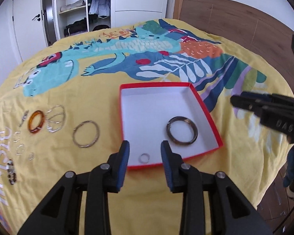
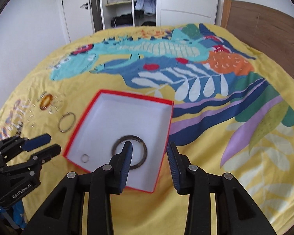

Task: Organize jewelry
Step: 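Lift both tools up and away from the red box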

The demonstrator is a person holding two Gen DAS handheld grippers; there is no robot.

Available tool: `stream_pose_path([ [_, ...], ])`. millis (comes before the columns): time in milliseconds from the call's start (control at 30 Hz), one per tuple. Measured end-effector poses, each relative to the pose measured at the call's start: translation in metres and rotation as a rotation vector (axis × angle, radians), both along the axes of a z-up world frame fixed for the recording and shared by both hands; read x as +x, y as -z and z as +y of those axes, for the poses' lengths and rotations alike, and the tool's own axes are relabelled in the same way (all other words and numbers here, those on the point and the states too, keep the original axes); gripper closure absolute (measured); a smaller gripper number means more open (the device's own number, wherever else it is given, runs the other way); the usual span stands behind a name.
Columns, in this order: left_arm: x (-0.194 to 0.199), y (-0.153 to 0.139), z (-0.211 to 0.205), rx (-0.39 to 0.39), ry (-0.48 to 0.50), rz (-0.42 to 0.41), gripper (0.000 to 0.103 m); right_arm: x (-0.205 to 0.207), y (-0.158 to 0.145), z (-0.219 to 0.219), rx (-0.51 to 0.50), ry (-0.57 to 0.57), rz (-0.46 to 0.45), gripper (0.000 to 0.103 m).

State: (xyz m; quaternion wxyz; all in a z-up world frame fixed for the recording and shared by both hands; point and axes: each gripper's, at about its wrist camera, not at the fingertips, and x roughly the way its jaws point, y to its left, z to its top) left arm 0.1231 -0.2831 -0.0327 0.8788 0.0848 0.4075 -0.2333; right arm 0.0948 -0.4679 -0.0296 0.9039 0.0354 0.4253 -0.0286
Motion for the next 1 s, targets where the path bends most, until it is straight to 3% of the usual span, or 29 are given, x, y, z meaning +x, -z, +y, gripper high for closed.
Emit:
stream_pose_path([
  [200, -0.034, -0.032, 0.056, 0.02, -0.05, -0.052, 0.071, -0.036, -0.051, 0.037, 0.043, 0.001, -0.098, 0.065],
  [267, -0.046, -0.041, 0.08, 0.022, -0.078, -0.07, 0.064, -0.047, -0.063, 0.05, 0.063, 0.0, -0.119, 0.065],
  [400, -0.07, -0.053, 0.126, 0.024, -0.131, -0.096, 0.063, -0.075, -0.088, 0.081, 0.104, -0.008, -0.172, 0.065],
  [700, -0.121, -0.084, 0.235, 0.015, -0.295, -0.187, 0.063, -0.125, -0.126, 0.15, 0.187, -0.024, -0.261, 0.065],
  [1000, -0.138, -0.123, 0.327, -0.055, -0.445, -0.258, 0.057, -0.143, -0.155, 0.213, 0.176, -0.121, -0.316, 0.062],
])
